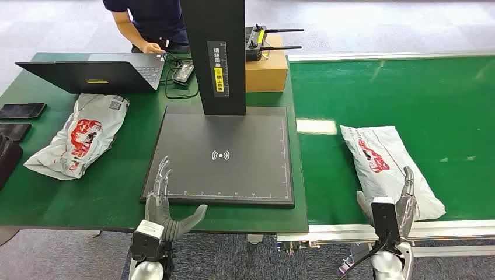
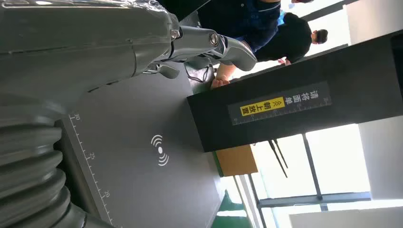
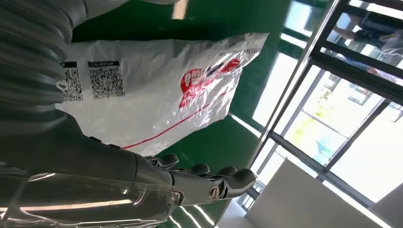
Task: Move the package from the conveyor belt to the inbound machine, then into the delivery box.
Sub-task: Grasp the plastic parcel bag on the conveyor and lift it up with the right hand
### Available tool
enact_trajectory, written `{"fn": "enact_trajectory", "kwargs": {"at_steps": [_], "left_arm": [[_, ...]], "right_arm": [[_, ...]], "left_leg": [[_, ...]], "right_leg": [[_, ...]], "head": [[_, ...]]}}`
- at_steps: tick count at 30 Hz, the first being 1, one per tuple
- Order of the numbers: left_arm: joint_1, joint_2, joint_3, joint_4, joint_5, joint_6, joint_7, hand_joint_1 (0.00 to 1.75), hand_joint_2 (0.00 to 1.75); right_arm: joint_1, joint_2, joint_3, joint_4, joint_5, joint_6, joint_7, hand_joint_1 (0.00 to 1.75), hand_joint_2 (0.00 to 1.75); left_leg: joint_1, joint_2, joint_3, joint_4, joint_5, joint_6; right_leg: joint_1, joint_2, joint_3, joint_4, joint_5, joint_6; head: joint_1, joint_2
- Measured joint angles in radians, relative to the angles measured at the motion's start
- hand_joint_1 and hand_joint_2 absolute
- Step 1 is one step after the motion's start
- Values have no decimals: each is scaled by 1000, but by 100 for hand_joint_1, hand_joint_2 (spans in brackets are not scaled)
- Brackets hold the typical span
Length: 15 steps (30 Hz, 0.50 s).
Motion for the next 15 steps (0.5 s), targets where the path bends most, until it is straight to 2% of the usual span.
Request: {"fn": "enact_trajectory", "kwargs": {"at_steps": [4, 15], "left_arm": [[0, 2, 0, 2, 10, 10, 0, 0, 175], [4, 7, -1, 2, 30, 14, -1, 0, 175]], "right_arm": [[-40, -25, -11, 68, 12, -1, 2, 0, 175], [-279, -110, -17, 446, 118, -71, 64, 0, 175]], "left_leg": [[0, 0, 0, 0, 0, 0], [0, 0, 0, 0, 0, 0]], "right_leg": [[0, 0, 0, 0, 0, 0], [0, 0, 0, 0, 0, 0]], "head": [[0, 0], [0, 0]]}}
